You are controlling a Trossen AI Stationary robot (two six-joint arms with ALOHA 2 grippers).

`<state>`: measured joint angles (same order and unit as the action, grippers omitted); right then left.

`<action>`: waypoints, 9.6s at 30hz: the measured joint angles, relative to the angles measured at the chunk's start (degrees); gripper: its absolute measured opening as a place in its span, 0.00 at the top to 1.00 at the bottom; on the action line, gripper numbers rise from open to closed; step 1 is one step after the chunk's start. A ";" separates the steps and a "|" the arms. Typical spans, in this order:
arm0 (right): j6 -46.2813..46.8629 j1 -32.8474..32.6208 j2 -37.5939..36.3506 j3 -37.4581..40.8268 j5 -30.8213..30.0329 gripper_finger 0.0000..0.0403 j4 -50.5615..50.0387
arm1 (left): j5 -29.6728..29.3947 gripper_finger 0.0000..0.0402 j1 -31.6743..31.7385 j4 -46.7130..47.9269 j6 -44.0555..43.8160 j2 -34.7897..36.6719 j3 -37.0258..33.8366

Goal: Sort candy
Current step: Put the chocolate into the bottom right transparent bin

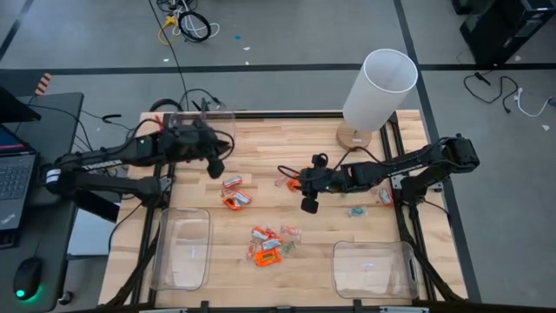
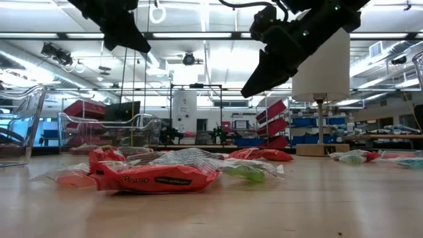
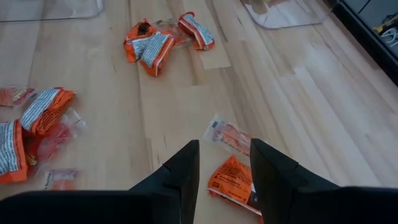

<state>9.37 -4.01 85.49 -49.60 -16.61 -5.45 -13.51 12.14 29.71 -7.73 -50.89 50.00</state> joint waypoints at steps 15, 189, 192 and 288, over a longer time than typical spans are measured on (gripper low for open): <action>-0.46 0.30 0.00 0.00 1.48 0.68 0.00 | -0.05 0.83 -15.36 4.79 -2.04 -0.11 -0.09; -23.95 4.21 21.33 -14.08 -1.54 0.96 -21.56 | -19.33 0.83 -26.86 13.49 -13.33 -1.01 -4.42; -23.80 4.21 21.33 -14.01 -1.53 0.99 -21.56 | -19.32 0.83 -26.86 13.50 -13.33 -1.01 -4.42; 48.89 -38.75 6.99 -14.03 41.50 1.00 -42.55 | -19.31 0.83 -26.87 8.85 -13.33 -0.98 -4.44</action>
<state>58.26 -42.76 92.49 -63.64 24.88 -48.00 -32.82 -14.73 38.57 -21.06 -51.88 45.56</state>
